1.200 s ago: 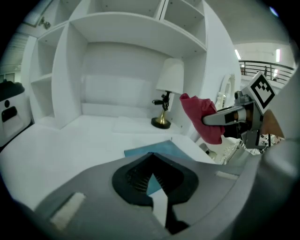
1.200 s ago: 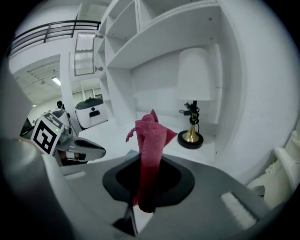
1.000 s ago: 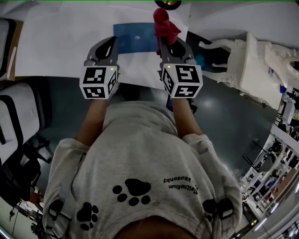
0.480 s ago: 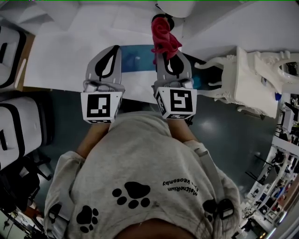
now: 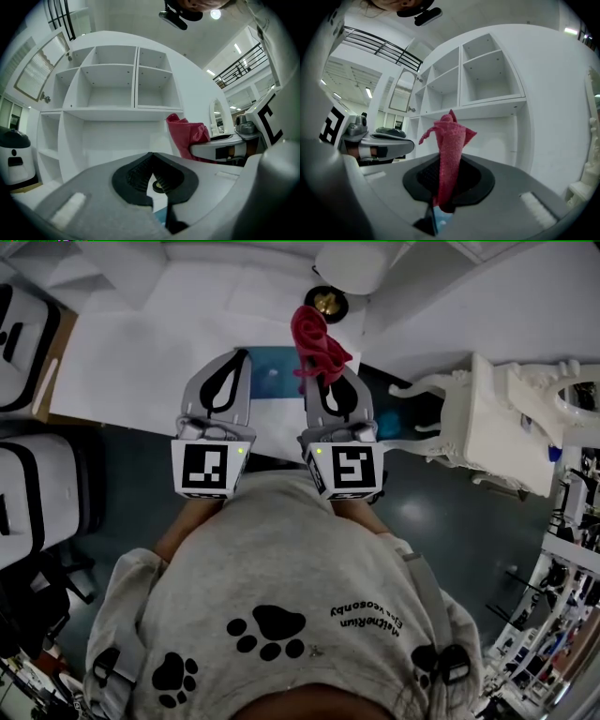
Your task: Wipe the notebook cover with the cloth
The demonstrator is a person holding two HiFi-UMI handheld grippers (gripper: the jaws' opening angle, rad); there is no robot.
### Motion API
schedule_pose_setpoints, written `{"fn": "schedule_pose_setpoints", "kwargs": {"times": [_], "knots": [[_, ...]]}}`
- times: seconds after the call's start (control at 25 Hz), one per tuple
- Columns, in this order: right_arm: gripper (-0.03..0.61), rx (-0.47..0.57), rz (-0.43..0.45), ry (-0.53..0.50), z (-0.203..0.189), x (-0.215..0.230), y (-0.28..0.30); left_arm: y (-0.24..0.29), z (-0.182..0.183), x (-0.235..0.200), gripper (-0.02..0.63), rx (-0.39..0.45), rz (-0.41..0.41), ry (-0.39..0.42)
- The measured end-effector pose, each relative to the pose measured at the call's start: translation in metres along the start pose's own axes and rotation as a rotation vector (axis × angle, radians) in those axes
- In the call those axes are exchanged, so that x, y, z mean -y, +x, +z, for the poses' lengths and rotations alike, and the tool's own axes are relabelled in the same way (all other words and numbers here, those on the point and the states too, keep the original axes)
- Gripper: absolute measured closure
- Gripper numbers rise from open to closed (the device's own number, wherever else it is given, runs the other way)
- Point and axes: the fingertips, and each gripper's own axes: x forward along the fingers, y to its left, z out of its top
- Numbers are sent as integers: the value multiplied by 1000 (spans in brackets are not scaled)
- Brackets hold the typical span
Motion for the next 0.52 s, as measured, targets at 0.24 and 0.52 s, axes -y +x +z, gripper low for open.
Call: {"fn": "schedule_pose_setpoints", "kwargs": {"times": [0.24, 0.52], "knots": [[534, 36, 4, -12, 7, 12, -2, 0, 1, 6, 612, -3, 27, 23], [534, 43, 17, -8, 2, 27, -10, 5, -1, 23, 612, -5, 38, 32]]}}
